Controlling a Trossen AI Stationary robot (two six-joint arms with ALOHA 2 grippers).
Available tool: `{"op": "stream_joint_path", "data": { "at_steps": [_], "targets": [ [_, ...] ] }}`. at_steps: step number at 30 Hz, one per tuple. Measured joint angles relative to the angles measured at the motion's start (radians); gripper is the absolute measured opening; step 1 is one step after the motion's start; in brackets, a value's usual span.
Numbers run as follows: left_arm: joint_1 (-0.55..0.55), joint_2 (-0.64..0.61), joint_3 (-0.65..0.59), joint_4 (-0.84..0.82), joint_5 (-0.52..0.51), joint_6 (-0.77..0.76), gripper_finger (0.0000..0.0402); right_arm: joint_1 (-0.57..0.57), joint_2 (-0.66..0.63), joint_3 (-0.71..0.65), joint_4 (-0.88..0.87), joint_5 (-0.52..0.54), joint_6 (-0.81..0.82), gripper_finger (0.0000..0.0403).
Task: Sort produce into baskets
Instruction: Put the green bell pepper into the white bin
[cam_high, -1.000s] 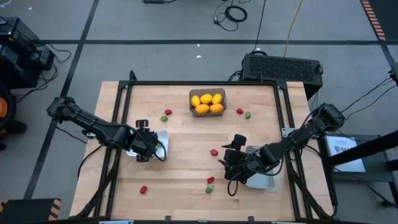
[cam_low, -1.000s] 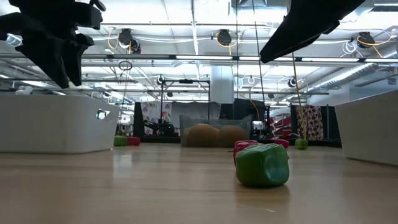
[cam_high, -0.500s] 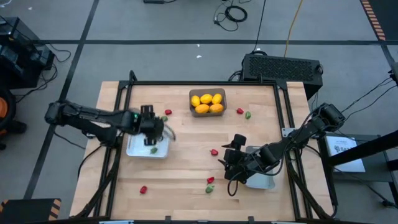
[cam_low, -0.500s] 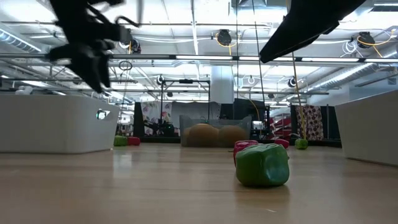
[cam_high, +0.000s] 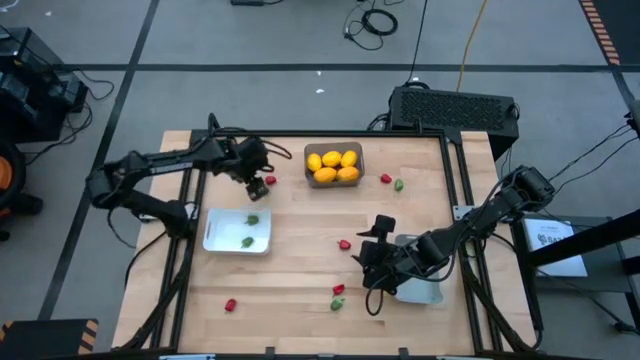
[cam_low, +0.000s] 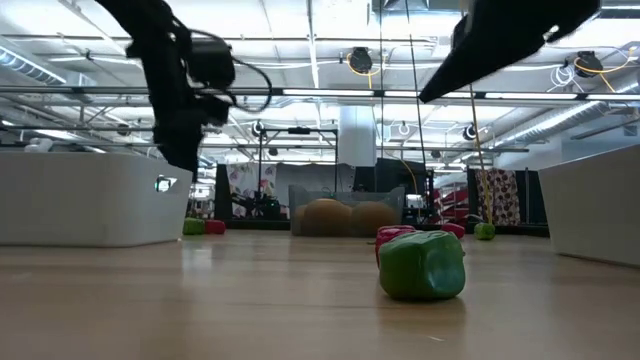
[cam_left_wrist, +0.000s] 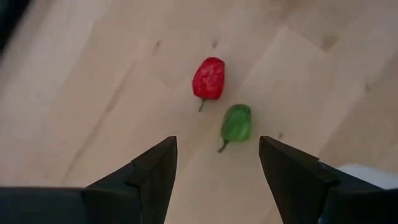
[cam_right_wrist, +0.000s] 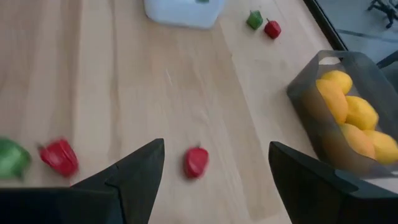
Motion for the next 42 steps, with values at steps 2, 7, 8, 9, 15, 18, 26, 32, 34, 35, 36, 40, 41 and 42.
{"op": "stream_joint_path", "data": {
  "at_steps": [2,7,8,9,15,18,26,32,34,35,36,40,41,42],
  "targets": [
    [0.012,0.046,0.0,0.023,0.05,-0.063,0.0235,0.0,0.0,0.0,-0.044,0.0,-0.015,0.0279],
    [0.015,0.132,0.0,0.098,0.162,-0.293,0.0235,0.0,0.0,0.0,-0.155,0.004,-0.034,0.0279],
    [0.011,0.145,0.0,0.102,0.162,-0.327,0.0235,0.0,0.0,0.0,-0.169,0.004,-0.023,0.0279],
    [0.007,0.156,0.0,0.11,0.161,-0.353,0.0235,0.0,0.0,0.0,-0.181,0.004,-0.008,0.0279],
    [0.005,0.19,0.0,0.112,0.097,-0.407,0.0235,0.022,0.0,0.0,-0.19,0.0,-0.016,0.0279],
    [0.003,0.192,0.0,0.112,0.074,-0.405,0.0235,0.029,0.0,0.0,-0.188,0.0,-0.062,0.0279],
    [-0.029,0.192,0.0,0.12,0.067,-0.238,0.0235,0.0,0.0,0.0,-0.11,0.007,-0.205,0.0279],
    [-0.052,0.192,0.0,0.121,0.063,-0.151,0.0235,-0.022,0.0,0.0,-0.076,-0.001,-0.219,0.0279],
    [-0.054,0.199,0.0,0.123,0.06,-0.144,0.0235,-0.023,0.0,0.0,-0.076,-0.003,-0.207,0.0279],
    [-0.054,0.207,0.0,0.123,0.06,-0.143,0.0235,-0.023,0.0,0.0,-0.076,-0.011,-0.198,0.0279],
    [-0.054,0.219,0.0,0.122,0.059,-0.143,0.0235,-0.023,0.0,0.0,-0.075,-0.025,-0.191,0.0279],
    [-0.054,0.273,0.0,0.12,0.059,-0.096,0.0235,-0.022,0.0,0.0,-0.076,-0.055,-0.164,0.0279],
    [-0.053,0.283,0.0,0.119,0.065,-0.088,0.0235,-0.022,0.0,0.0,-0.076,-0.058,-0.157,0.0279],
    [-0.054,0.292,0.0,0.119,0.065,-0.075,0.0235,-0.021,0.0,0.0,-0.076,-0.064,-0.15,0.0279]
  ]
}}
